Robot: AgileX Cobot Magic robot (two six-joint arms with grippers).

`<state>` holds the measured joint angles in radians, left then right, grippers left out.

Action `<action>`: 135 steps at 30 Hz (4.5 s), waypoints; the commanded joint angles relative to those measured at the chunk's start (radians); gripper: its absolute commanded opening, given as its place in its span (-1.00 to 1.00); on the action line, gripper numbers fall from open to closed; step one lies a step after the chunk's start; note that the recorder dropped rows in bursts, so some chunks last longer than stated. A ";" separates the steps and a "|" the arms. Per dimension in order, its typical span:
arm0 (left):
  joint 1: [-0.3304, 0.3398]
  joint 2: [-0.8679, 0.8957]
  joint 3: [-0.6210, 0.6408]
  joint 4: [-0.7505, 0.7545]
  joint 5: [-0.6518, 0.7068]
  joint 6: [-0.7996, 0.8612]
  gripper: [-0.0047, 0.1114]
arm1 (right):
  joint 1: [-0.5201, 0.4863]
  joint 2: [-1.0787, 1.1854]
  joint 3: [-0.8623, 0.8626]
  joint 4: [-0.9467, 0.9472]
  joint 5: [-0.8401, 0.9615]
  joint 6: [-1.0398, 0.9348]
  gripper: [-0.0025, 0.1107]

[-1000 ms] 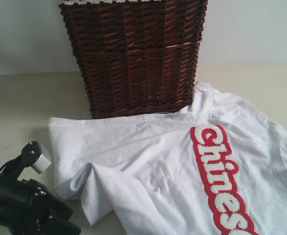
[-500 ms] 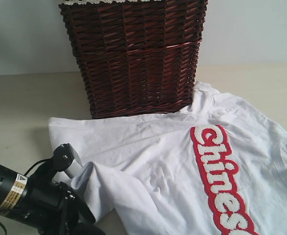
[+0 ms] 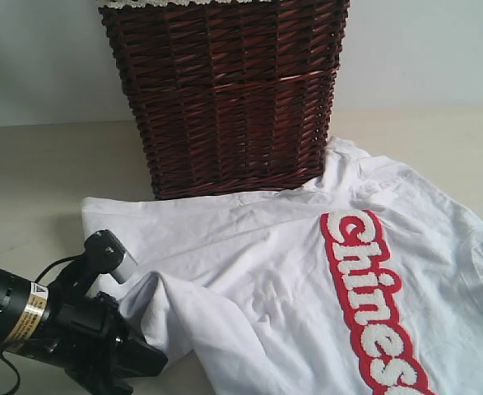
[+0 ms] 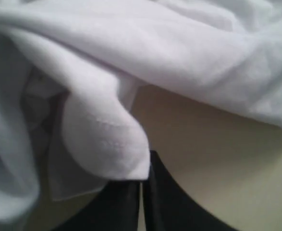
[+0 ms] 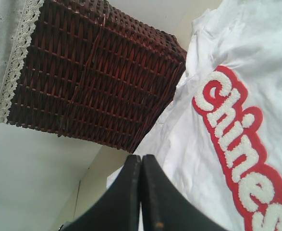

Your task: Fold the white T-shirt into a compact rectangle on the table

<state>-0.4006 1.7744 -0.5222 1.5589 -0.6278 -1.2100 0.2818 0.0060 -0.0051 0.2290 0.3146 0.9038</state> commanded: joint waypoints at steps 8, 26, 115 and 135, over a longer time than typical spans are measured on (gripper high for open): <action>0.163 -0.194 -0.032 0.122 -0.401 -0.302 -0.92 | 0.000 -0.006 0.005 0.000 -0.011 -0.004 -0.96; 0.261 -0.211 -0.035 0.185 -0.593 -0.796 -0.92 | 0.000 -0.006 0.005 0.000 -0.011 -0.004 -0.96; -0.089 0.216 -0.518 0.185 -0.057 -0.076 -0.92 | 0.000 -0.006 0.005 0.000 -0.011 -0.004 -0.96; -0.298 0.466 -0.796 0.185 -0.025 -0.043 -0.92 | 0.000 -0.006 0.005 0.000 -0.011 -0.004 -0.96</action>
<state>-0.6898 2.2360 -1.3065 1.7484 -0.6573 -1.2562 0.2818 0.0060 -0.0051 0.2290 0.3146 0.9038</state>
